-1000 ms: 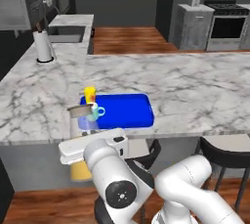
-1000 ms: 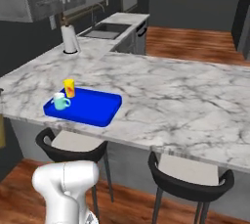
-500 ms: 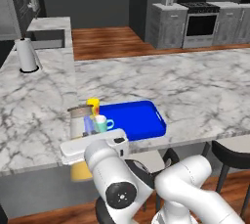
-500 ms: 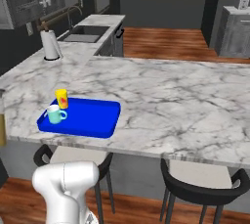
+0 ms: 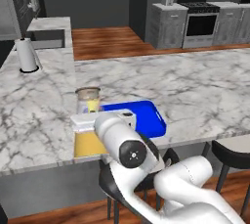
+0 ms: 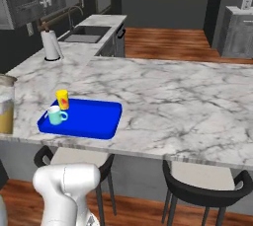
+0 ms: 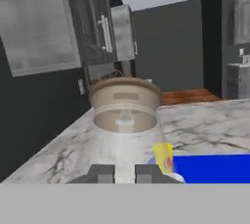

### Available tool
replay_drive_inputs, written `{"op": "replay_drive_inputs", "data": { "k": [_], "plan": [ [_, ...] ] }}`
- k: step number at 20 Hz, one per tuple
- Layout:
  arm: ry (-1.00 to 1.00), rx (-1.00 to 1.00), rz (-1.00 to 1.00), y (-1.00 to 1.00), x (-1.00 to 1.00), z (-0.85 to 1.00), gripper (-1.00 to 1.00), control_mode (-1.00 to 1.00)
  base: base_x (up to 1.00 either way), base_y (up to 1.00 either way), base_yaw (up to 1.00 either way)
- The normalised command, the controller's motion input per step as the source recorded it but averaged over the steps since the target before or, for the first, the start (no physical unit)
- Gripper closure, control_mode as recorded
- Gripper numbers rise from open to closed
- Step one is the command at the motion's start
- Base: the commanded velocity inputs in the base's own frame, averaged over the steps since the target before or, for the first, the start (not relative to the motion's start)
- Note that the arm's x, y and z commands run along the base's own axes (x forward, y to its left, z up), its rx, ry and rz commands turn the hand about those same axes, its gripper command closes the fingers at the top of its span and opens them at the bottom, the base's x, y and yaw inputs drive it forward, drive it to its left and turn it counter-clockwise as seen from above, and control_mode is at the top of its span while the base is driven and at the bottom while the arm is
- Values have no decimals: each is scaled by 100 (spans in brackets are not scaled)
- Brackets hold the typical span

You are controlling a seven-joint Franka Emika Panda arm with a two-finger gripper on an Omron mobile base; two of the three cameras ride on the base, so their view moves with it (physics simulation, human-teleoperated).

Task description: There is a tray on the dining counter. Grab the cup, mug, and pitcher and place them on the tray. The pitcher may be placed next to the tray if it cannot fit the tray.

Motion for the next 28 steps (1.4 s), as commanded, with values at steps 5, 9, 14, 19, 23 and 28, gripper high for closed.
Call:
{"op": "replay_drive_inputs", "data": {
  "k": [5,9,14,19,23,28],
  "plan": [
    [6,24,38,-78,8,37,100,-100,0,0,0],
    [9,20,52,-57,0,16,100,-100,0,0,0],
    [10,20,54,-54,15,0,100,-100,0,0,0],
    [5,28,46,-46,59,0,100,-100,0,0,0],
    [1,35,33,-8,75,0,100,-100,0,0,0],
    [-3,26,22,-6,57,0,100,-100,0,0,0]
  ]
}}
